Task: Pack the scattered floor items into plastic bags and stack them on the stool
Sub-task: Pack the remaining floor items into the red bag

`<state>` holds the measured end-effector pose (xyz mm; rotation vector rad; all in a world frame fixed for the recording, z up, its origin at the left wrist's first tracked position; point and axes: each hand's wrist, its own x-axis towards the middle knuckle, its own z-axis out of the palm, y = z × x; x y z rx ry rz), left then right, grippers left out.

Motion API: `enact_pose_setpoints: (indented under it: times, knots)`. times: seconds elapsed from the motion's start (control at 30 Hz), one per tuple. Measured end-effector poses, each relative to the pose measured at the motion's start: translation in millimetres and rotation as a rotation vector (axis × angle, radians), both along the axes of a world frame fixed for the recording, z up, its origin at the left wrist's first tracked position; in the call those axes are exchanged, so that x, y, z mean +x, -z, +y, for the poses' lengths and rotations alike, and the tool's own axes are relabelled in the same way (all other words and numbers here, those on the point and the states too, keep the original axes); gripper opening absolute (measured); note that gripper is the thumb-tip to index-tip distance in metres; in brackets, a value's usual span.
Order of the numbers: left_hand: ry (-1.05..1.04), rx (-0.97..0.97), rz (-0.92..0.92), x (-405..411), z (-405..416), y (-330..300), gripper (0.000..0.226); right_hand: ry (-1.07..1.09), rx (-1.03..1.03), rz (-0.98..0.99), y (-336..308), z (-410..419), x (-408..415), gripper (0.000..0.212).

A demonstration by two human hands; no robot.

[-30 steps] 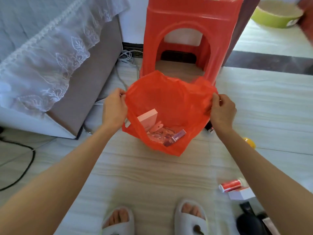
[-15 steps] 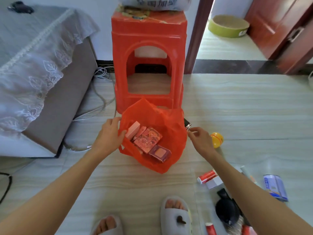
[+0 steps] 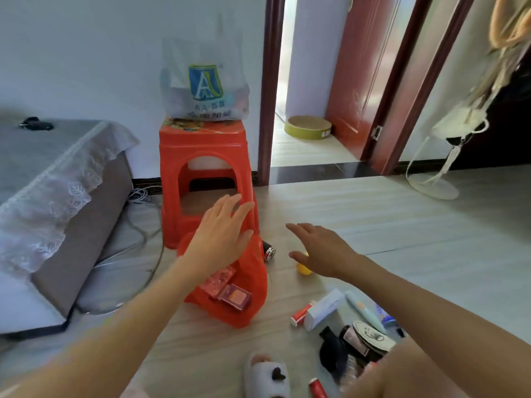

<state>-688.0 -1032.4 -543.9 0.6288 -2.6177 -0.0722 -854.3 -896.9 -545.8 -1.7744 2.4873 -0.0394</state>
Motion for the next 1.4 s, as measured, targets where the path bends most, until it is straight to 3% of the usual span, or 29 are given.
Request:
enact_pose_setpoints:
  times: [0.23, 0.5, 0.83, 1.07, 1.3, 1.4]
  knots:
    - [0.007, 0.140, -0.049, -6.0, 61.0, 35.8, 0.053, 0.099, 0.051, 0.033, 29.9, 11.5, 8.1, 0.061]
    - [0.129, 0.177, -0.138, -23.5, 91.5, 76.5, 0.050, 0.321, 0.070, -0.098, 76.1, 67.8, -14.8, 0.058]
    - [0.151, 0.251, -0.558, -82.4, 155.4, 155.6, 0.055, 0.587, 0.173, -0.352, 191.3, 170.6, -66.1, 0.051]
    - [0.095, 0.313, -0.711, -95.0, 184.4, 187.9, 0.055, 0.541, 0.247, -0.473, 229.8, 183.2, -65.3, 0.058]
    - [0.139, 0.423, -0.717, -83.7, 191.7, 255.9, 0.057, 0.485, 0.232, -0.392, 260.1, 163.5, -64.1, 0.049]
    - [0.182, 0.425, -0.794, -82.4, 185.6, 284.6, 0.061, 0.330, 0.242, -0.335, 277.8, 144.9, -70.8, 0.055]
